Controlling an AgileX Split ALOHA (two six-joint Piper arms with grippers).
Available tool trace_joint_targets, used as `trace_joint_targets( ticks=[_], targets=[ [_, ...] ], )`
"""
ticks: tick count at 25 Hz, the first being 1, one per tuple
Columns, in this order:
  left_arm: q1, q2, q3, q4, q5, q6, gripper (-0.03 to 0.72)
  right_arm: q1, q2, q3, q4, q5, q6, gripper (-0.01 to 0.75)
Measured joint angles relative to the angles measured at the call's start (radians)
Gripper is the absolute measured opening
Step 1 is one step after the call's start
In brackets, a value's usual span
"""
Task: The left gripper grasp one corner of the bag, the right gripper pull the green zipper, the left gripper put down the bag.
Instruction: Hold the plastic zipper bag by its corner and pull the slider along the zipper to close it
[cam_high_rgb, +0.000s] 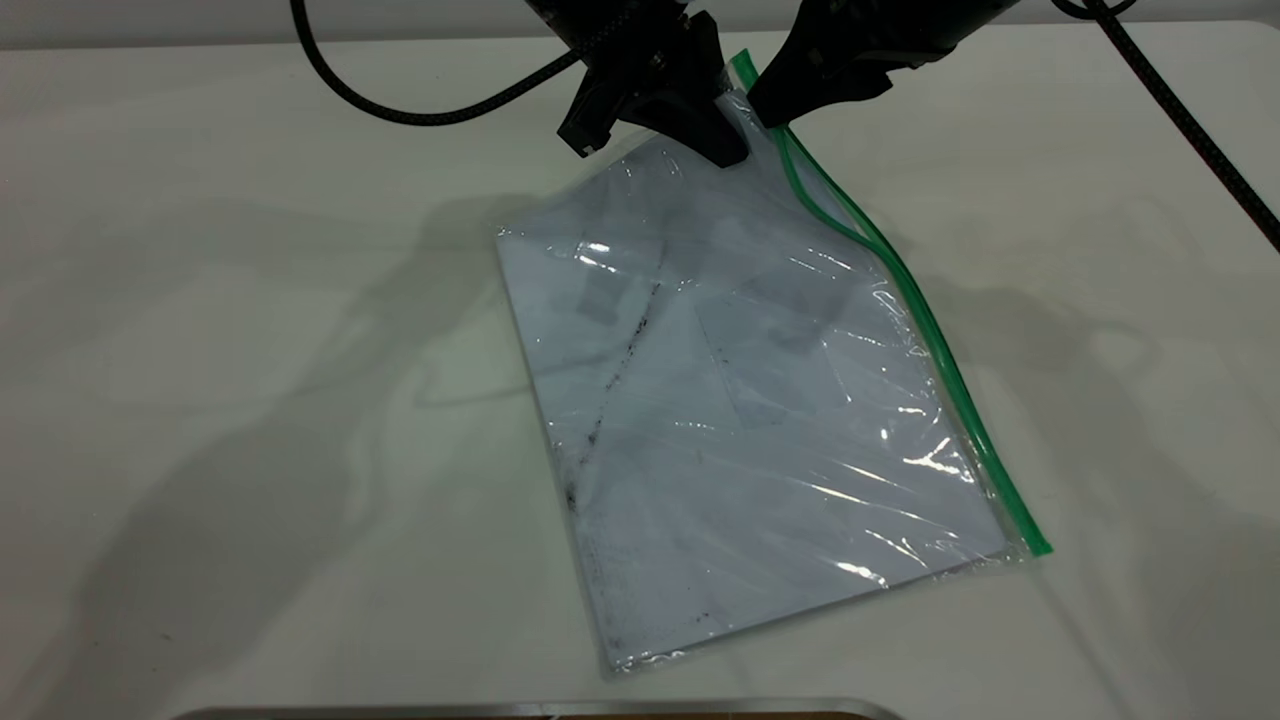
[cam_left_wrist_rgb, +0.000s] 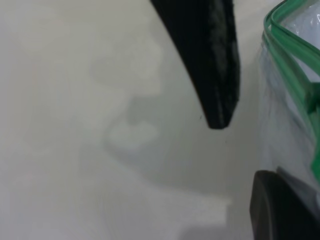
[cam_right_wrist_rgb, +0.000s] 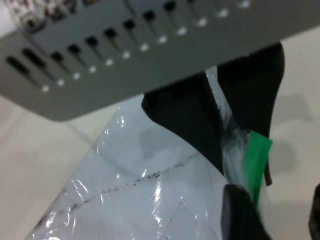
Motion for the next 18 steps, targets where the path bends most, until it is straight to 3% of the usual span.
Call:
trace_joint_targets(
  ticks=[4, 13, 18],
  targets=[
    [0.0, 0.0, 0.0, -0.009, -0.01, 0.0, 0.058, 0.0, 0.001, 0.0, 0.0, 0.001, 0.0, 0.288],
    [0.0, 0.0, 0.0, -0.062, -0.026, 0.0, 0.059, 0.0, 0.005, 0.0, 0.0, 0.004, 0.0, 0.257],
    [0.0, 0.0, 0.0, -0.064, -0.027, 0.0, 0.059, 0.0, 0.005, 0.0, 0.0, 0.003, 0.0, 0.152]
  ],
)
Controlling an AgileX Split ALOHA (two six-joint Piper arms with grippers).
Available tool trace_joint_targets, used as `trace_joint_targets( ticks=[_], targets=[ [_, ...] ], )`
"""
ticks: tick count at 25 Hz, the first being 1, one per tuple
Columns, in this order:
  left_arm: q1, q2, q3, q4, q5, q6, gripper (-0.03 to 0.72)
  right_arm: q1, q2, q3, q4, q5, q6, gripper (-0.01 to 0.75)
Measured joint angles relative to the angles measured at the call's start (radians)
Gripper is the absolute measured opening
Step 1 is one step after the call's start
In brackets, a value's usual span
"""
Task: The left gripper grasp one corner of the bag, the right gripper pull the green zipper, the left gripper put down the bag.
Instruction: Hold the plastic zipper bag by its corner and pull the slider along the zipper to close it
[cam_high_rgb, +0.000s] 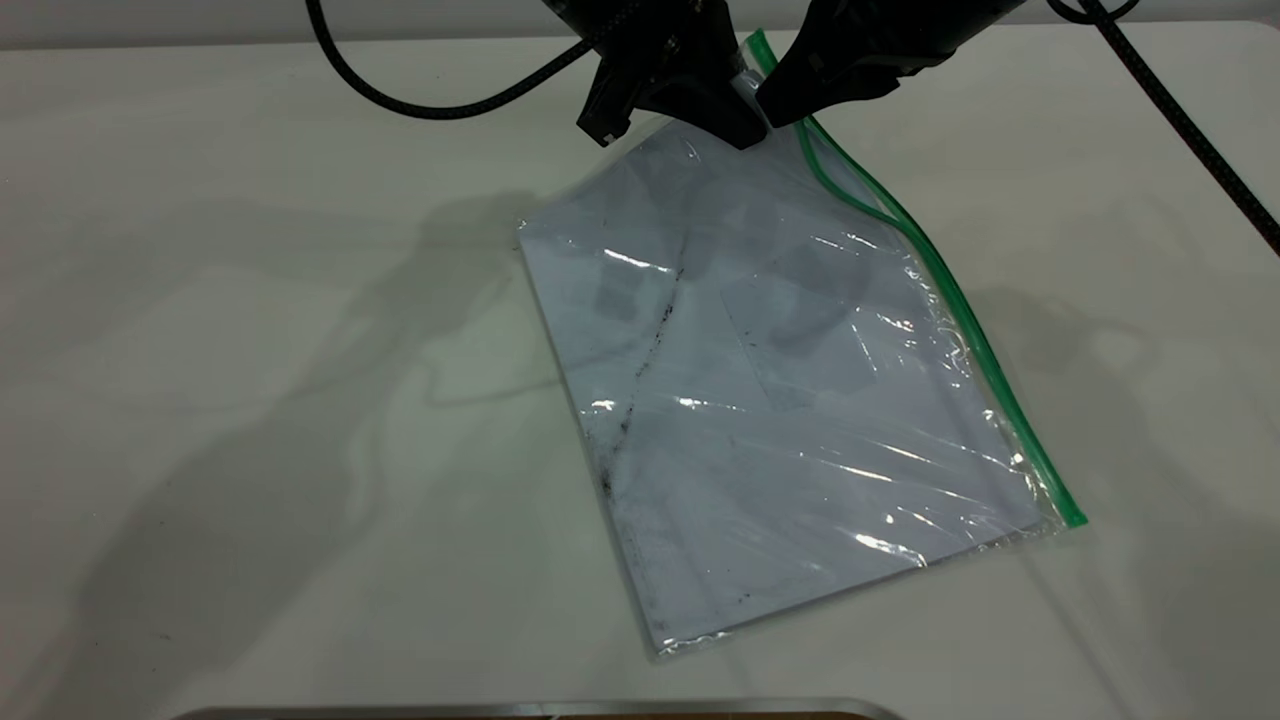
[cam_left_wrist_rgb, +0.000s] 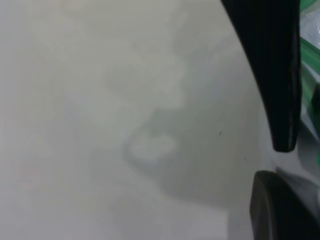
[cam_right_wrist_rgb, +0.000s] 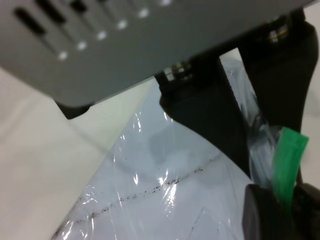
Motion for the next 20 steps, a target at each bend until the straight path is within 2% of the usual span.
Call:
trace_joint_targets(
  ticks=[3, 5, 12, 20],
  targets=[
    [0.0, 0.0, 0.0, 0.0, 0.001, -0.002, 0.059, 0.0, 0.0, 0.0, 0.0, -0.001, 0.0, 0.067],
    [0.001, 0.0, 0.0, 0.0, 0.002, -0.001, 0.06, 0.0, 0.0, 0.0, -0.001, -0.001, 0.001, 0.037],
    [0.012, 0.0, 0.0, -0.007, 0.014, -0.02, 0.061, 0.0, 0.0, -0.002, -0.015, 0.0, 0.031, 0.035],
    [0.037, 0.0, 0.0, -0.034, 0.069, -0.054, 0.061, 0.003, 0.0, -0.01, -0.11, 0.008, 0.153, 0.035]
  ],
)
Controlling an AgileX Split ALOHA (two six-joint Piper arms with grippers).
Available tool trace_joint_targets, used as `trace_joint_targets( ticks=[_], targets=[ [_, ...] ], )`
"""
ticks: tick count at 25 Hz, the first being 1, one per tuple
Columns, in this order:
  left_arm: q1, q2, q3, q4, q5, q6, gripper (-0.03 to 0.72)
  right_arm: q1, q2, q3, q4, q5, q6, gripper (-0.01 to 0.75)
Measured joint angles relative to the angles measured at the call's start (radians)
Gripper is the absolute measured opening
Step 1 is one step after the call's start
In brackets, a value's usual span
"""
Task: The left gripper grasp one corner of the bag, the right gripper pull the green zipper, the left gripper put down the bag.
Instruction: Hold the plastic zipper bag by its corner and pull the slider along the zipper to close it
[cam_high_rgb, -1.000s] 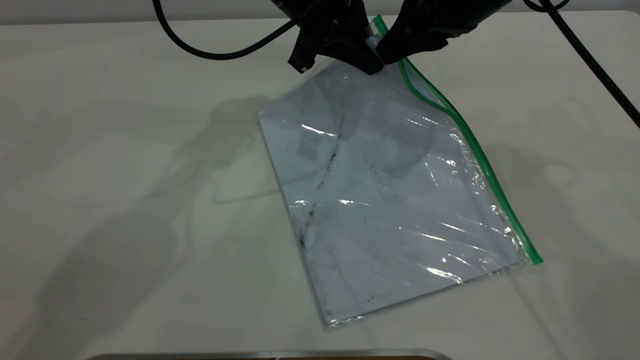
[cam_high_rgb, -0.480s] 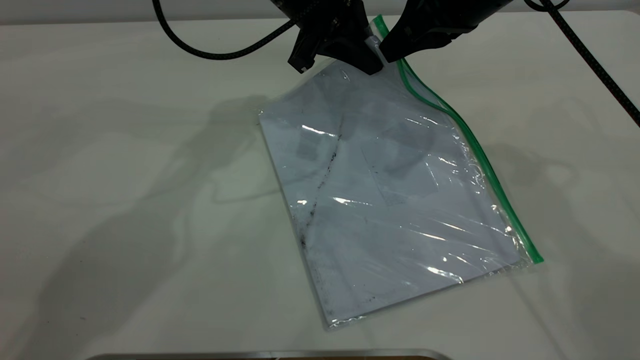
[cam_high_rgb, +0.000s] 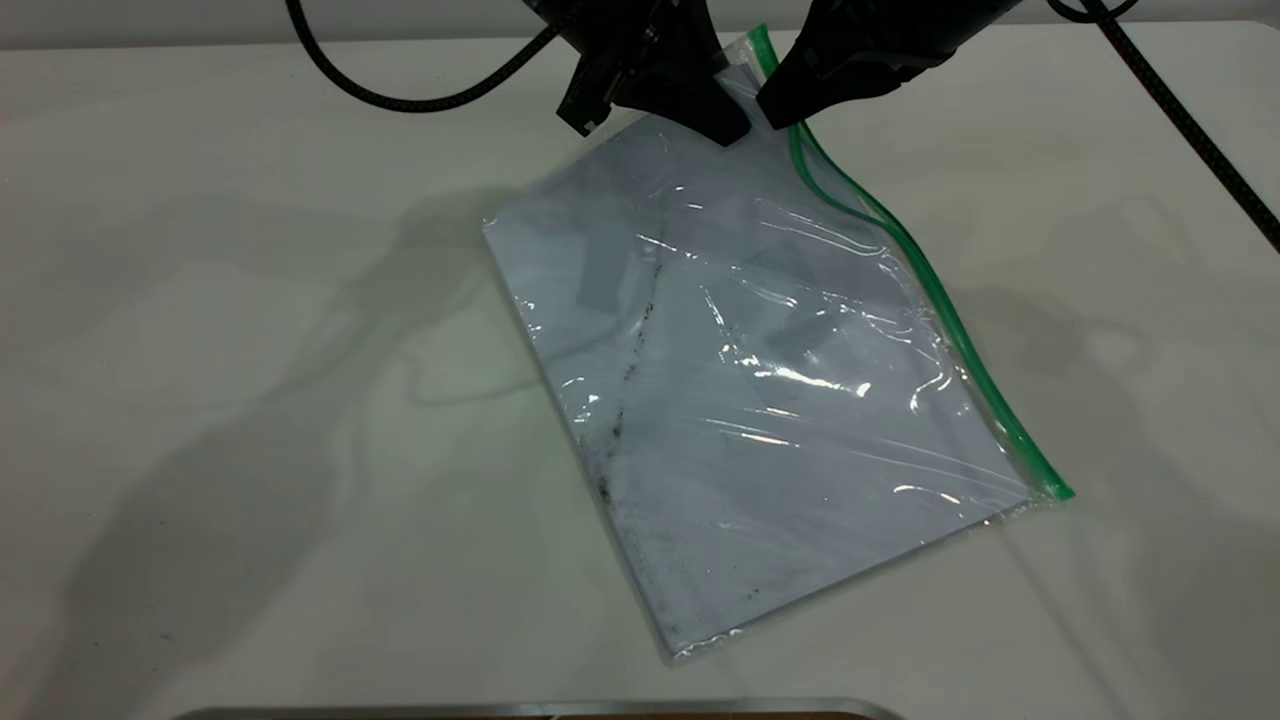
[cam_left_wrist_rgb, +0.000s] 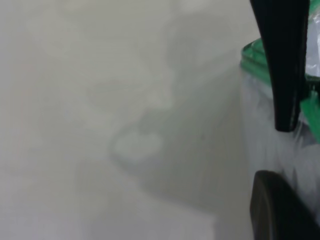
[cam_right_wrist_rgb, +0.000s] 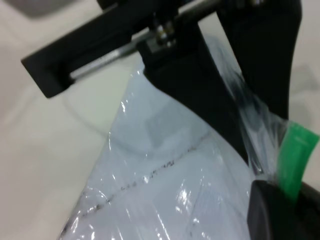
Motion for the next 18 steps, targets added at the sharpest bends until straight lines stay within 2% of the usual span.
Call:
trace_joint_targets(
  ticks=[6, 18],
  targets=[
    [0.016, 0.005, 0.0, -0.04, 0.036, -0.004, 0.061, 0.004, -0.004, -0.003, -0.05, 0.004, 0.062, 0.035],
    [0.03, 0.02, 0.001, -0.044, 0.059, -0.022, 0.059, 0.005, 0.04, -0.012, -0.041, 0.012, 0.071, 0.035]
  ],
)
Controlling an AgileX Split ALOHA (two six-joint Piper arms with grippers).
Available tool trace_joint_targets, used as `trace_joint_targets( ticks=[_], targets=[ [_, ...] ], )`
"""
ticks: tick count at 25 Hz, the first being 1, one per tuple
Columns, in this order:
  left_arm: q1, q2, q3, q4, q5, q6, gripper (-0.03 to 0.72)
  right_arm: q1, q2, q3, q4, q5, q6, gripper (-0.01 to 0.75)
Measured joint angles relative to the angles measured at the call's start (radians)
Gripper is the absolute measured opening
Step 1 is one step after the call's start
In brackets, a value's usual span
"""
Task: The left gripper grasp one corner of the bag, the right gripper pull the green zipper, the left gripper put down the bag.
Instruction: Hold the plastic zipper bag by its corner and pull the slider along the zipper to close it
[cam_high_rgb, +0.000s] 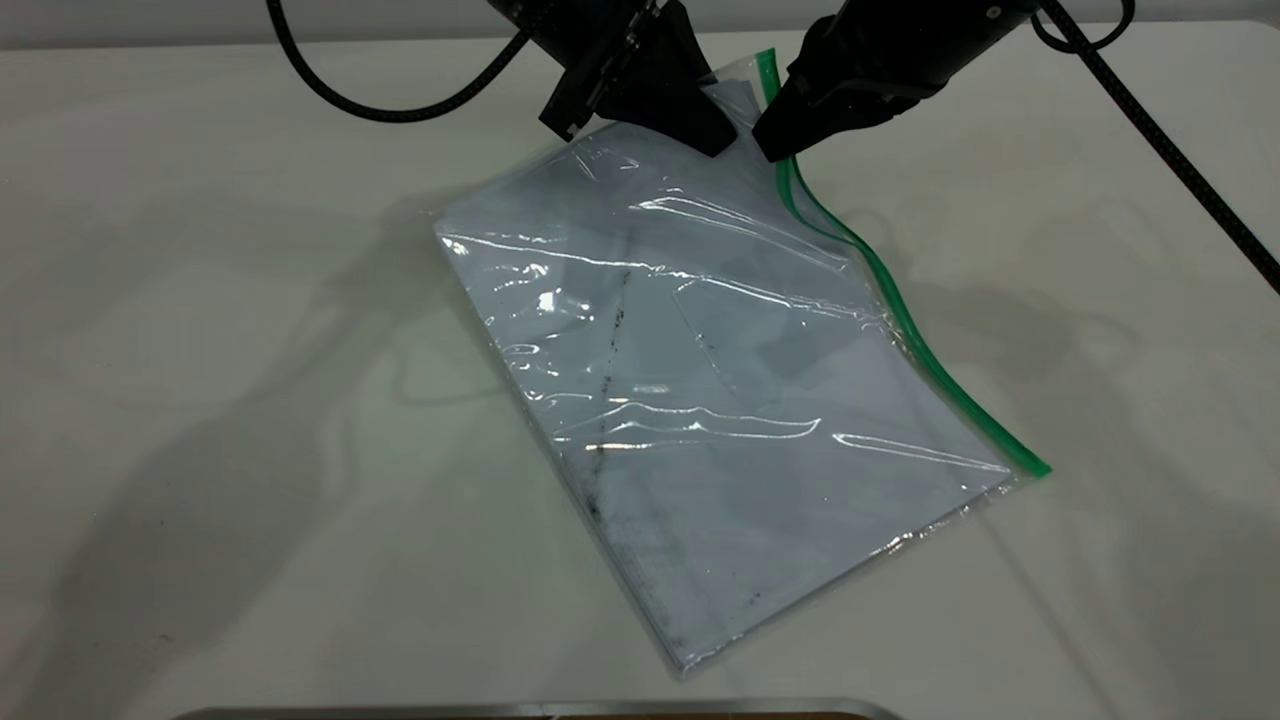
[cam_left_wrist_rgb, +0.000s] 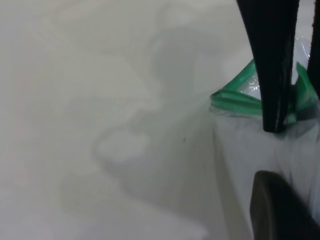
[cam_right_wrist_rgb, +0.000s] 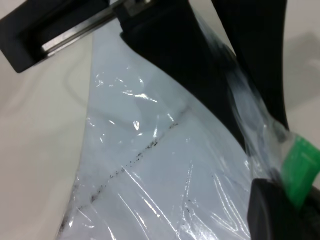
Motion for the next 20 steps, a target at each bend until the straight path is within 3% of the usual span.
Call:
trace_joint_targets(
  ticks=[20],
  targets=[
    [0.029, -0.017, 0.002, -0.01, 0.024, -0.012, 0.055, 0.003, 0.003, -0.006, 0.023, 0.001, 0.001, 0.051]
  ],
)
